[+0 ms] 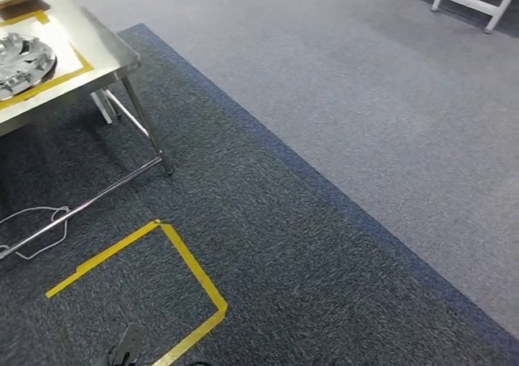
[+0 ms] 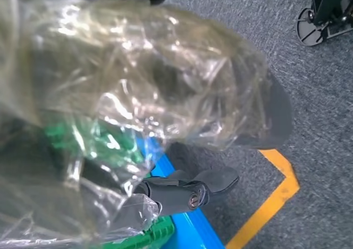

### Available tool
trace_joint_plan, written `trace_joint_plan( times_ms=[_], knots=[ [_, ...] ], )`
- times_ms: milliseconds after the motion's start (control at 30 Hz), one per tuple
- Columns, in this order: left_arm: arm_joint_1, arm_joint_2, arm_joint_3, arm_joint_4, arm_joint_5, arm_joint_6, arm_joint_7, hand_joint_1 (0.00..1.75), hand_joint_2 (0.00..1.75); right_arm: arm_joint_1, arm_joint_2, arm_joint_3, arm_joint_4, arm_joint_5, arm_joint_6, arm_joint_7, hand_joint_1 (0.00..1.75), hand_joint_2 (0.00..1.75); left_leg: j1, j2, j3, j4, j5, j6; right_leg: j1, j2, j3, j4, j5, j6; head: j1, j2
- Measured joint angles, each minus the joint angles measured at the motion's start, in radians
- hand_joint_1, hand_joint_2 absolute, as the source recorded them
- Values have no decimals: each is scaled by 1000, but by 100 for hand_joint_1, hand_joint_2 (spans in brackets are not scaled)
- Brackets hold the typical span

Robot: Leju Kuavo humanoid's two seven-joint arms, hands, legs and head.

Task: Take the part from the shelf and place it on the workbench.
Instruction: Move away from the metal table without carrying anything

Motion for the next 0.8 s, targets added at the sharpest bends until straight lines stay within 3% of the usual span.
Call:
trace_joint_plan(
  times_ms=[67,100,133,167,233,300,367,433,500,567,633,667,700,733,800],
  knots=[
    [3,3,-4,0,-7,-4,2,0,0,-1,0,0,0,-3,1,-1,0,0,2,-49,-47,114,-68,-5,-2,23,2,-2,6,-8,-5,0],
    [5,3,-5,0,-9,-7,4,0,0,-2,0,0,0,-5,2,0,0,0,2,-60,-79,182,-99,-5,-1,36,0,-2,7,-11,-6,0],
    [7,4,-6,0,-11,-8,5,0,0,-1,0,0,0,-6,3,0,0,0,2,-65,-104,233,-113,-4,0,50,0,-2,7,-11,-6,0],
    [9,5,-7,0,-13,-9,7,0,0,0,0,-1,0,-8,5,1,0,0,2,-66,-115,251,-106,-3,2,65,1,-1,7,-11,-6,0],
    [9,7,-7,0,-15,-9,11,0,0,1,0,-1,0,-10,9,4,0,0,2,-75,-89,177,-38,3,3,94,4,0,7,-11,-6,0],
    [10,9,-8,0,-17,-9,14,0,0,0,0,-2,1,-11,12,7,0,0,4,-114,-35,46,31,10,3,119,3,4,6,-7,-6,0],
    [9,11,-9,0,-17,-11,14,0,0,-1,1,-2,1,-12,12,11,0,0,4,-143,-12,-18,45,15,2,139,-6,9,6,4,-5,0],
    [7,10,-10,0,-17,-11,13,0,0,1,1,-2,1,-12,12,16,0,0,3,-131,-11,-27,44,22,-1,154,-18,9,10,18,-5,0],
    [6,8,-10,0,-16,-9,12,0,0,4,1,-2,2,-13,11,19,0,0,5,-111,-9,-34,49,35,-1,123,-36,32,-6,28,-2,0],
    [9,9,-9,0,-15,-6,13,0,0,1,1,-3,2,-13,10,22,0,0,5,-84,-8,-39,50,43,-1,67,-87,136,-65,34,4,0],
    [13,11,-8,0,-14,-4,14,0,0,-2,1,-3,2,-14,9,25,0,0,2,-54,-9,-39,49,46,-5,43,-151,269,-124,42,6,0],
    [14,11,-8,0,-14,-4,14,0,0,-1,1,-3,3,-14,9,27,0,0,2,-40,-9,-39,48,46,-7,38,-164,299,-130,45,6,0],
    [13,10,-8,0,-14,-4,15,0,0,0,0,-3,3,-15,9,29,0,0,2,-28,-9,-38,47,44,-8,35,-156,290,-116,47,6,0],
    [13,10,-8,0,-14,-3,15,0,0,1,0,-4,3,-15,9,31,0,0,2,-17,-7,-38,46,42,-9,27,-128,241,-87,48,6,0],
    [13,9,-8,0,-14,-3,15,0,0,0,0,-5,3,-16,10,34,0,0,-2,4,-1,-37,40,34,-9,-16,-45,97,-32,46,7,0]
  ],
)
